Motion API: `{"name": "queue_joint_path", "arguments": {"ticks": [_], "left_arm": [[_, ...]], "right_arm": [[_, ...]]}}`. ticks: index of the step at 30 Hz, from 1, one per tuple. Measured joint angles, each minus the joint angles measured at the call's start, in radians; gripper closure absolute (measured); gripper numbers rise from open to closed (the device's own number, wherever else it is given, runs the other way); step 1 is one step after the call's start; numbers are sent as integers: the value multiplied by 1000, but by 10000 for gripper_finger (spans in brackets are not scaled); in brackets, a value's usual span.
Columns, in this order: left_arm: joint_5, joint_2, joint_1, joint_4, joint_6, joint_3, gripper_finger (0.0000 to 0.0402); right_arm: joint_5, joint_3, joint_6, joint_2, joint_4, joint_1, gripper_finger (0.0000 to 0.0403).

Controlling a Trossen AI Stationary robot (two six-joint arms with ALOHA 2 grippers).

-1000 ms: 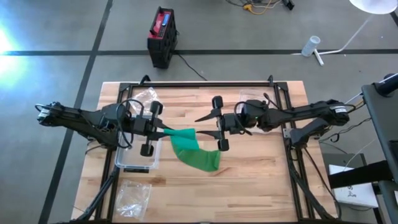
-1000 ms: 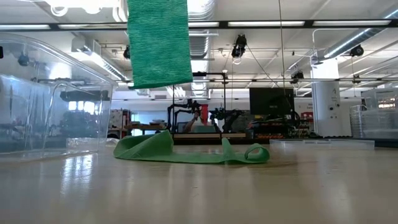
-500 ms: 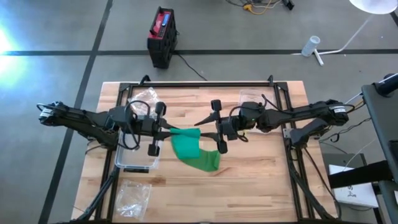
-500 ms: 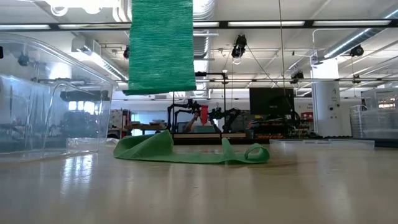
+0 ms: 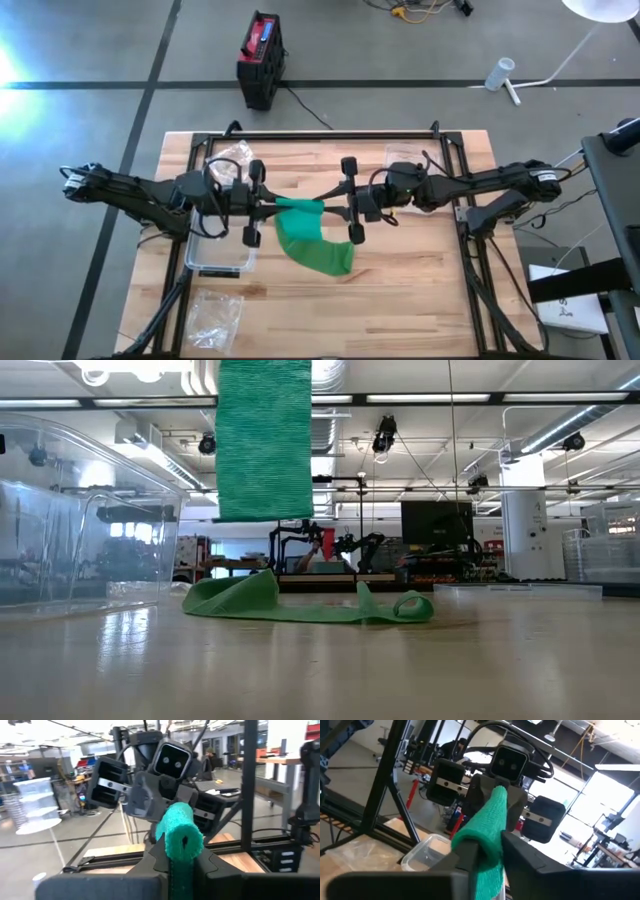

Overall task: Roll bandage
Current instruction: Roll the light green bandage

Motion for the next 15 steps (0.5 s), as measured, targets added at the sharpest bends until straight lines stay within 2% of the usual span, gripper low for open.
{"name": "queue_joint_path", "arguments": {"ticks": [4,15], "left_arm": [[-18,-12,0,-13,9,0,354],[-51,-36,1,-80,19,-10,212]], "right_arm": [[5,0,36,0,2,-1,392],[14,0,112,-52,12,-11,398]]}}
